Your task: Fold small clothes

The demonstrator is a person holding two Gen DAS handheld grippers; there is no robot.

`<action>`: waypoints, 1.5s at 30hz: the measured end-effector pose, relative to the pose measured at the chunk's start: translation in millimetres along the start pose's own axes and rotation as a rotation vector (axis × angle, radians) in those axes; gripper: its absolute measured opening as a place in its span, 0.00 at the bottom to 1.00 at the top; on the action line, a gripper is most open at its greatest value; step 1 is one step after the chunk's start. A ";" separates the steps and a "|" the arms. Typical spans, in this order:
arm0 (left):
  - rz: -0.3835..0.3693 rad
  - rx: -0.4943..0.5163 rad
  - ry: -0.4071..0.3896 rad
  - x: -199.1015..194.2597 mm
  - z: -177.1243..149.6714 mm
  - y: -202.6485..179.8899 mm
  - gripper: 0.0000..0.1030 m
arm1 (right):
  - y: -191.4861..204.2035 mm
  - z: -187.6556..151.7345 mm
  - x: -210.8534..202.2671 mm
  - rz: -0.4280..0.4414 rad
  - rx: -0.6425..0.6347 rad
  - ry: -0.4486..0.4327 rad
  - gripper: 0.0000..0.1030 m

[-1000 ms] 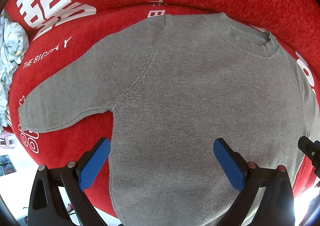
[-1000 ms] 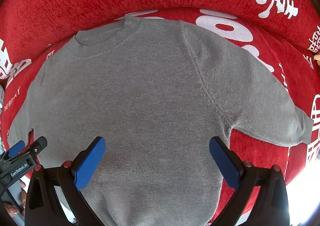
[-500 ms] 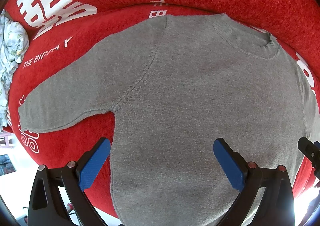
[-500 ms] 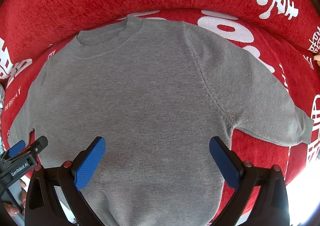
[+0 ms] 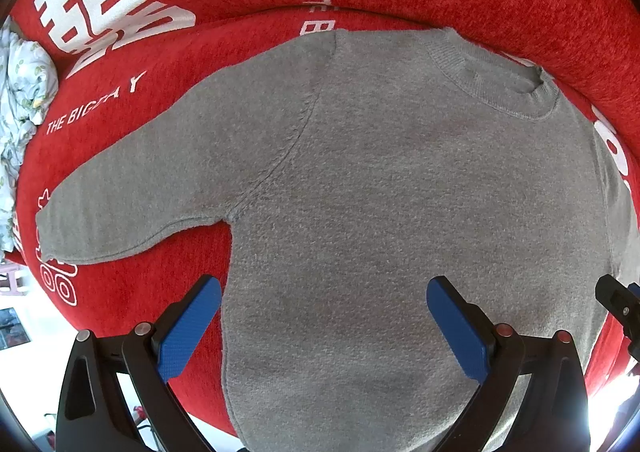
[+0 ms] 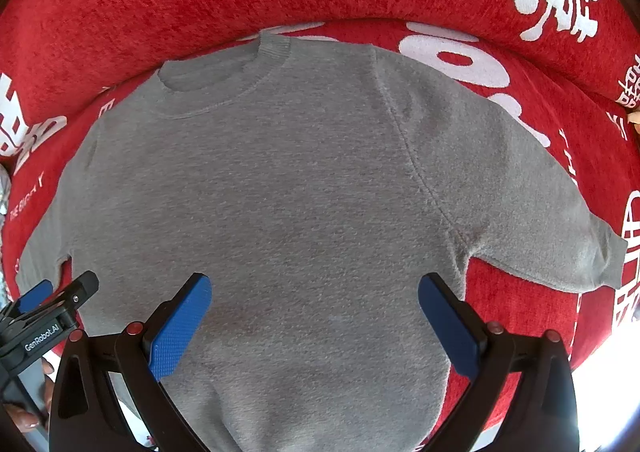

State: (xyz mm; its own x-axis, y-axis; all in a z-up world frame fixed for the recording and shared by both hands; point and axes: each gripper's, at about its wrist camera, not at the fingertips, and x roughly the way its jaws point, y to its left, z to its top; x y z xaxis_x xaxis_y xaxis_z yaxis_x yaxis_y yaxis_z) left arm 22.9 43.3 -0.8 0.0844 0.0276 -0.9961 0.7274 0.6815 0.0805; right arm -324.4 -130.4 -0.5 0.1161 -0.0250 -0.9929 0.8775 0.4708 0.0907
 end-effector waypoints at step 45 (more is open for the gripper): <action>-0.201 -0.262 -0.102 17.3 -22.5 148.4 1.00 | 93.2 -26.7 -9.6 0.095 -0.145 -0.010 1.00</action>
State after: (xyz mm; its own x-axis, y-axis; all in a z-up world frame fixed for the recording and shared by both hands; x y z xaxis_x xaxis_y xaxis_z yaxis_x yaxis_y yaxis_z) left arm 116.9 161.4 -6.9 0.0347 -0.1904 -0.9811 0.5379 0.8309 -0.1422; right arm -256.1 -62.8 15.4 0.2006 0.0168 -0.9795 0.7862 0.5937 0.1712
